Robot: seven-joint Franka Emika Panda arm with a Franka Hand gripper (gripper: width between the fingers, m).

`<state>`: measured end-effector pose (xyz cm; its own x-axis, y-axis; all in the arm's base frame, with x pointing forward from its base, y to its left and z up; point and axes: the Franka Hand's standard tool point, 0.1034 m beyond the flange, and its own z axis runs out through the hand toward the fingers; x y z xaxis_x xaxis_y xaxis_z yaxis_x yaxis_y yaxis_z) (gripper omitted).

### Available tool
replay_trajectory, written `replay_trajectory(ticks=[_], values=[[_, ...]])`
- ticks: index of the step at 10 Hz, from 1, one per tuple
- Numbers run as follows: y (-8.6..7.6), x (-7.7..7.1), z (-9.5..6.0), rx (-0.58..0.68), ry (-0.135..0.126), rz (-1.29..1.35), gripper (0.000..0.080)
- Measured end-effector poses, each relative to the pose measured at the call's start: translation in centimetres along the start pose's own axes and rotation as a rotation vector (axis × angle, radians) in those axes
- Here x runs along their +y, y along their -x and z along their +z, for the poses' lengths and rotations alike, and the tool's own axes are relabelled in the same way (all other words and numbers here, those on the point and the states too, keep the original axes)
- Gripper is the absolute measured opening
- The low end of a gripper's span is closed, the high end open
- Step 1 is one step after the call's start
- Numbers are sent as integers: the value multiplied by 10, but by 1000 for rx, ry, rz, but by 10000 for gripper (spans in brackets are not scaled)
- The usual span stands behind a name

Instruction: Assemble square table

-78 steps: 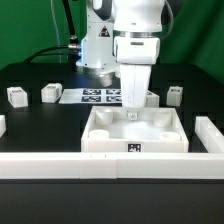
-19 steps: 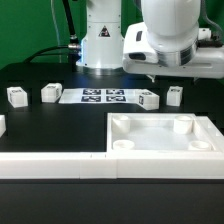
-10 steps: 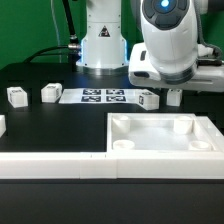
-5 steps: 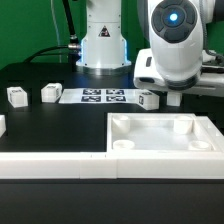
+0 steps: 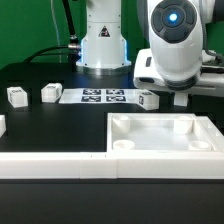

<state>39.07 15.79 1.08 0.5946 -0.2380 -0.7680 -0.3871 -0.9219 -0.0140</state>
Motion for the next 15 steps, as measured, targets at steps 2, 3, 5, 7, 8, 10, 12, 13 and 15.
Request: replay_trajectory(ticks=[2,3,5,7,8,10,12,13,15], values=[[0,0,0,0,0,0,288],[0,0,0,0,0,0,288],[3,11,-48,26,14,-92,288],[18,23,-105,-7,-27,-82,290],[24,21,-116,20,-29,-72,290],[19,20,-112,59,-32,-74,290],[17,18,-124,224,-33,-98,290],[6,17,-154,304,-16,-136,290],[-3,3,-216,503,14,-229,290]])
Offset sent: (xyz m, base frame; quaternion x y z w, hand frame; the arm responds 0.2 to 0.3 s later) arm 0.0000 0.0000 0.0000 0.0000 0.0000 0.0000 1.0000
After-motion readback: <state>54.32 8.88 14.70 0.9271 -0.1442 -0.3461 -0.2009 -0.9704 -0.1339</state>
